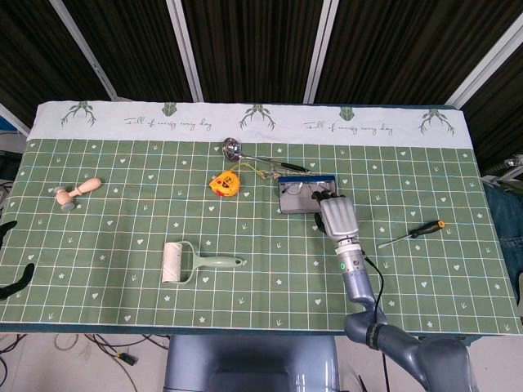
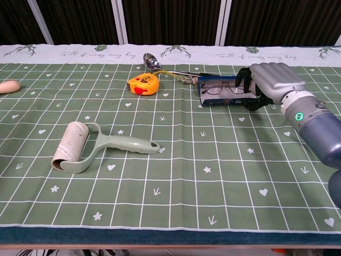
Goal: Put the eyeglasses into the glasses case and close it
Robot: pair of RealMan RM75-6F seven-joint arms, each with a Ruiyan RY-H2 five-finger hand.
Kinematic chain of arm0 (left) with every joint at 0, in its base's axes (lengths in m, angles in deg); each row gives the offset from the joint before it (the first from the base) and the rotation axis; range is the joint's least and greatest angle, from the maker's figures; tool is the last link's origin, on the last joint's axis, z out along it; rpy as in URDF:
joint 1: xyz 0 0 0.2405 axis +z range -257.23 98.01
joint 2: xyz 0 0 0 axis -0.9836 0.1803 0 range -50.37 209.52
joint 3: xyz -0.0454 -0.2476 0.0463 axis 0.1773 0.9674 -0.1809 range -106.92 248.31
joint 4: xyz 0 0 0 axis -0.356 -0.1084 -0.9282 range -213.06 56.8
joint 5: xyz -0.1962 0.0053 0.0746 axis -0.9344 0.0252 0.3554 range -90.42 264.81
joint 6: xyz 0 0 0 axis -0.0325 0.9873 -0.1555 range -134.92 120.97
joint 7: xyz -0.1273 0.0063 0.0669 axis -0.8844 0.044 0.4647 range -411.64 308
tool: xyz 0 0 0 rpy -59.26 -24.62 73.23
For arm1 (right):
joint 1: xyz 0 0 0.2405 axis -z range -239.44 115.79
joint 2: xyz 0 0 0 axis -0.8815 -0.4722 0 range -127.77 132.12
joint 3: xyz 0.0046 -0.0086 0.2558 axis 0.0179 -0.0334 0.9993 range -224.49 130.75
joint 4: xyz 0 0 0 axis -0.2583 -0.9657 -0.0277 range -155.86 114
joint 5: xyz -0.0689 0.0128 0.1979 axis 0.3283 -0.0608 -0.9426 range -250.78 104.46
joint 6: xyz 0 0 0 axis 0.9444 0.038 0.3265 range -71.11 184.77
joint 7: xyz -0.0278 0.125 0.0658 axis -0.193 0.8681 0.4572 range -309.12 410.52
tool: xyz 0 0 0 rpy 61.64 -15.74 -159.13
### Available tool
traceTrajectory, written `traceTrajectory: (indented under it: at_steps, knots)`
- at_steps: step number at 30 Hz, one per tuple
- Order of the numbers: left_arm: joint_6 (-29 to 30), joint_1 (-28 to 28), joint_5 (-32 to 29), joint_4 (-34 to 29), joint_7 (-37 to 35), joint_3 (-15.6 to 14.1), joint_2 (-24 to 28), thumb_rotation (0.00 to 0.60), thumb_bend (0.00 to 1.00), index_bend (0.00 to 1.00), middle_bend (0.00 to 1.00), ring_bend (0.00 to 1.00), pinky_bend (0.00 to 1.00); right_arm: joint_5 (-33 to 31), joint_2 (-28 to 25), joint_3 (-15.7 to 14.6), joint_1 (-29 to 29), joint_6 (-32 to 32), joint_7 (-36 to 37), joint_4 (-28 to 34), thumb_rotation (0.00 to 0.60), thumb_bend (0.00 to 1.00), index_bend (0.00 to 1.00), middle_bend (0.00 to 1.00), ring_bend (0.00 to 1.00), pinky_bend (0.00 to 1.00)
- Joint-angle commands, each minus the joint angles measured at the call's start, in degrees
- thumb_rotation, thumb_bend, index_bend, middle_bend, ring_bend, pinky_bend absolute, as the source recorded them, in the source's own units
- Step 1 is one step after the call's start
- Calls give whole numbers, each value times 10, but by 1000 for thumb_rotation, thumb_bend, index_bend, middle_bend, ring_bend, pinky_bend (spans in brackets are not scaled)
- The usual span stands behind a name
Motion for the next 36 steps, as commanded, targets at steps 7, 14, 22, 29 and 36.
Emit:
traceTrajectory:
  at_steps: [7, 14, 22, 29, 36]
  knots:
    - [1, 1, 0, -1, -1, 0, 1, 600, 311, 160, 0, 0, 0, 3, 21, 14, -41, -17, 16, -69, 600, 415, 388, 435, 515, 616]
    - [0, 1, -1, -1, -3, 0, 2, 600, 310, 162, 0, 0, 0, 8, 28, 5, -56, -43, 22, -100, 600, 388, 411, 423, 503, 616]
    - [-1, 1, -1, -3, -3, 0, 3, 600, 311, 163, 0, 0, 0, 8, 28, 2, -63, -59, 29, -107, 600, 397, 494, 422, 501, 616]
    - [-4, 0, -2, -5, -1, -1, 5, 600, 310, 166, 0, 0, 0, 1, 22, 8, -67, -66, 30, -93, 600, 469, 518, 422, 501, 615]
    - [-5, 0, -3, -6, -3, -1, 6, 600, 311, 167, 0, 0, 0, -5, 16, 5, -65, -79, 17, -79, 600, 495, 530, 421, 501, 616]
